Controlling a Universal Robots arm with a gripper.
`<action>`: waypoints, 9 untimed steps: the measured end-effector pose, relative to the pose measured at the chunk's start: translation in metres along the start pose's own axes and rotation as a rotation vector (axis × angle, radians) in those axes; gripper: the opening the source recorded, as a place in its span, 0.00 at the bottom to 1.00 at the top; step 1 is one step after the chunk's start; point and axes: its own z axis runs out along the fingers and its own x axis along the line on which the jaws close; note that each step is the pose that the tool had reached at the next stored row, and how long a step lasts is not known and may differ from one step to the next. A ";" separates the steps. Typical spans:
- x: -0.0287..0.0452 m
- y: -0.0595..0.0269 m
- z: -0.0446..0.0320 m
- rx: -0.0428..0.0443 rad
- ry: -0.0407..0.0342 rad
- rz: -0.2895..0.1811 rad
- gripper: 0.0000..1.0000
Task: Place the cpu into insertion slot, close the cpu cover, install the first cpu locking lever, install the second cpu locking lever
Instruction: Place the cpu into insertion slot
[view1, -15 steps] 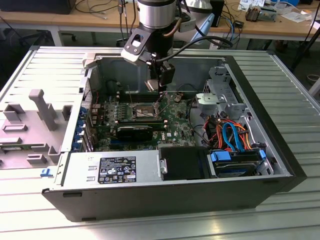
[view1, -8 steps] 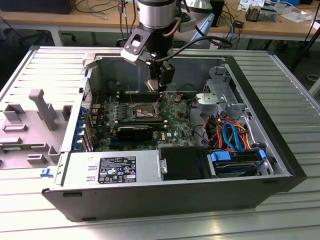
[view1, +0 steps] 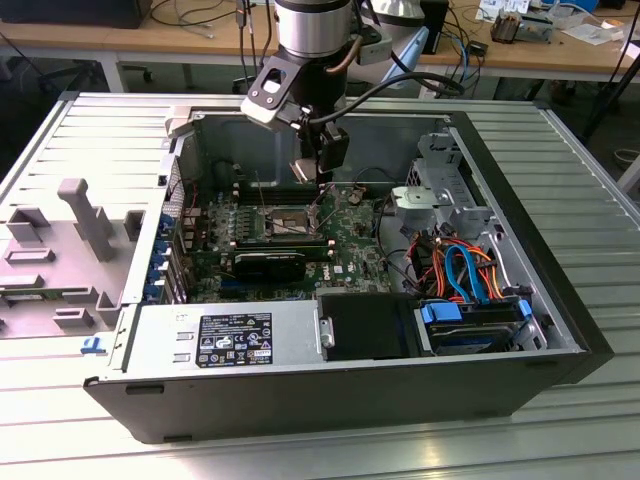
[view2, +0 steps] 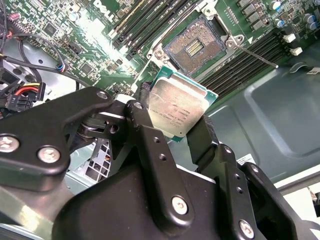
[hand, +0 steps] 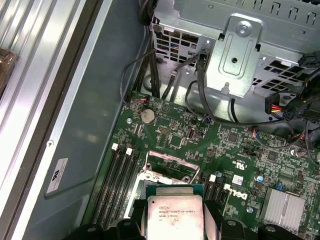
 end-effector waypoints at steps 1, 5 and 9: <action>0.0000 0.0000 0.0000 0.0000 -0.0001 0.001 0.54; 0.0000 0.0000 0.0000 -0.0001 -0.0004 0.005 0.54; 0.0000 0.0000 0.0000 -0.0002 -0.0009 0.009 0.54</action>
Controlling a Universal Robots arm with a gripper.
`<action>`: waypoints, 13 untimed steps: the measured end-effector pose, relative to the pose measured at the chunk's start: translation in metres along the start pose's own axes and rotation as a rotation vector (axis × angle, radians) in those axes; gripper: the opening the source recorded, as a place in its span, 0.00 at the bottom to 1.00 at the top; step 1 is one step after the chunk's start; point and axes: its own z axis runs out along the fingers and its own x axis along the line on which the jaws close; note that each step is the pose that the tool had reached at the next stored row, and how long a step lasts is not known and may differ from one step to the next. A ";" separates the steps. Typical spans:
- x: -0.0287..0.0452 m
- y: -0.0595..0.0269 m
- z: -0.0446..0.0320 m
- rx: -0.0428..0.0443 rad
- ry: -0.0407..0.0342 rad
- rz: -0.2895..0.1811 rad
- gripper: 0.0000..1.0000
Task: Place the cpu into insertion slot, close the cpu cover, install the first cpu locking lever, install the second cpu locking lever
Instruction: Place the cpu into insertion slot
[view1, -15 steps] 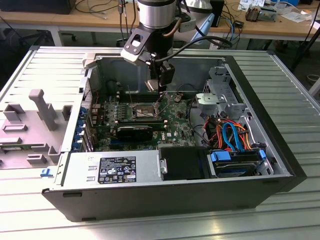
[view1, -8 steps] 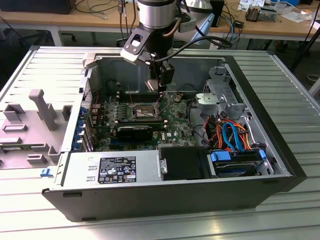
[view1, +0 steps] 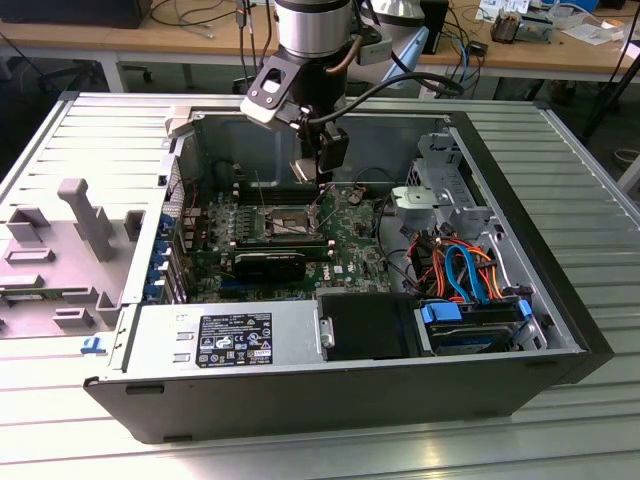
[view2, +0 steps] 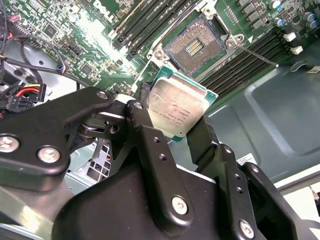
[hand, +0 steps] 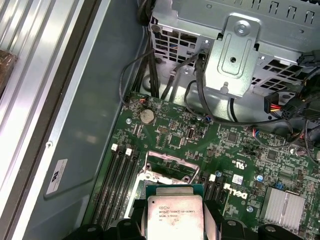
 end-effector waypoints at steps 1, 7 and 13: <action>0.0000 0.0000 0.0000 -0.0001 0.0000 0.001 0.54; 0.0000 0.0000 0.0000 -0.0002 -0.0008 0.010 0.54; 0.0000 0.0000 0.0000 -0.0003 -0.0015 0.016 0.54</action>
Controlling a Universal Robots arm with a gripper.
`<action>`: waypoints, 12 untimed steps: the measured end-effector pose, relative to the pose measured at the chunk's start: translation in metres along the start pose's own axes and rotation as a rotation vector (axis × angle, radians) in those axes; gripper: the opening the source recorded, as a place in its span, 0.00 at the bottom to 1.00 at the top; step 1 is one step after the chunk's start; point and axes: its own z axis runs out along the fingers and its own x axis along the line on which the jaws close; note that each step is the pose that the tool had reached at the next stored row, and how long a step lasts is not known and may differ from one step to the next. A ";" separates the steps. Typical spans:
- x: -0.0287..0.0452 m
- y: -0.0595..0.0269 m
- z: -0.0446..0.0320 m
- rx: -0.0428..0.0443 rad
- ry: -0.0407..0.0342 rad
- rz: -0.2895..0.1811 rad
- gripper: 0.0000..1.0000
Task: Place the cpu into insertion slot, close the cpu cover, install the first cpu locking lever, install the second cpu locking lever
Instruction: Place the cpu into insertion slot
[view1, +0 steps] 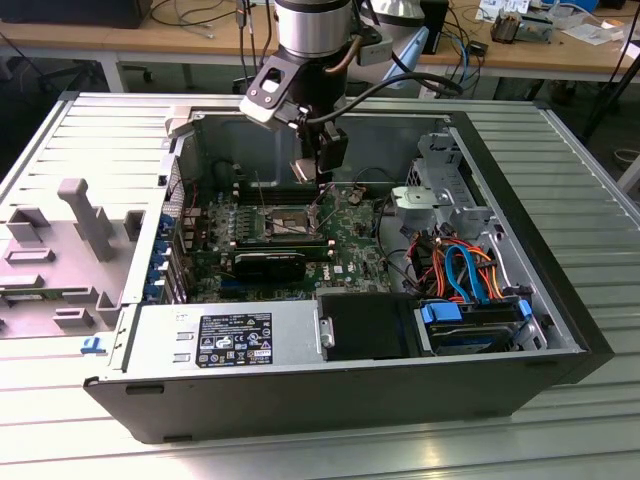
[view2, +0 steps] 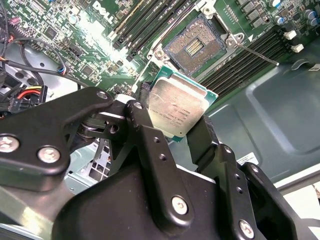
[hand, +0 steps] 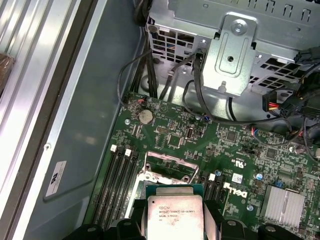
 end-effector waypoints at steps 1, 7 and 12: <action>0.0000 0.0000 0.0000 -0.0001 -0.0001 0.002 0.54; 0.0000 0.0000 0.0000 -0.0002 -0.0009 0.010 0.54; 0.0000 0.0000 0.0001 -0.0003 -0.0012 0.014 0.54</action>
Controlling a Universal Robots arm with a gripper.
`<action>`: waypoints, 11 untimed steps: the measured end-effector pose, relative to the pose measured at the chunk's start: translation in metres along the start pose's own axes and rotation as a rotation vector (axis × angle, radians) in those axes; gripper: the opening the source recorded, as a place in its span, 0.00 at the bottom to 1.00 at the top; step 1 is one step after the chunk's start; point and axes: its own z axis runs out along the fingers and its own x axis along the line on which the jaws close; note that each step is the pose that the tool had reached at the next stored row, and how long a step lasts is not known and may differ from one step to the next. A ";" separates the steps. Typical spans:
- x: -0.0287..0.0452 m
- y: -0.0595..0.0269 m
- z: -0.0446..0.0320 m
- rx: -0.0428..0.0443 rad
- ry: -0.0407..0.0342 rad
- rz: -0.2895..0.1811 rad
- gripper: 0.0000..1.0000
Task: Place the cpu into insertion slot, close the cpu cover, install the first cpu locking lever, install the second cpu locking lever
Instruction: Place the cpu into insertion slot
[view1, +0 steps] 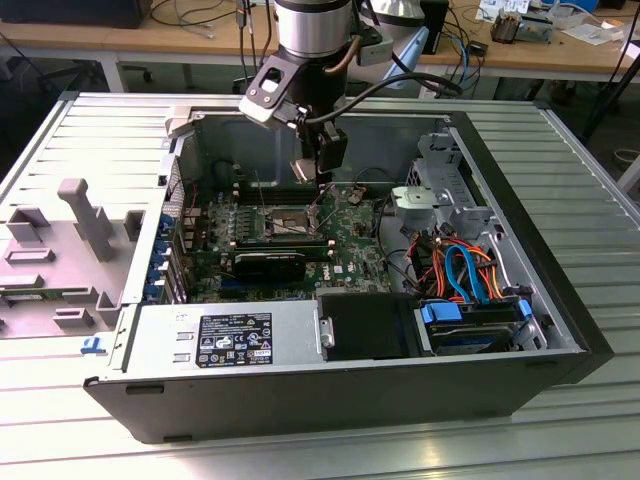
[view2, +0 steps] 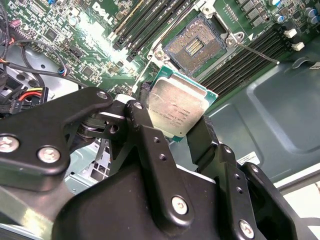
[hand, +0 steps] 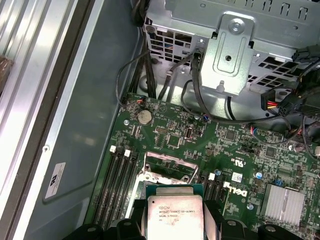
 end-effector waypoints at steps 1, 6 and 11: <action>0.0000 0.0000 0.0000 -0.0001 -0.0001 0.001 0.54; 0.0000 0.0000 0.0000 -0.0002 -0.0007 0.008 0.54; 0.0000 0.0000 0.0001 -0.0002 -0.0013 0.014 0.54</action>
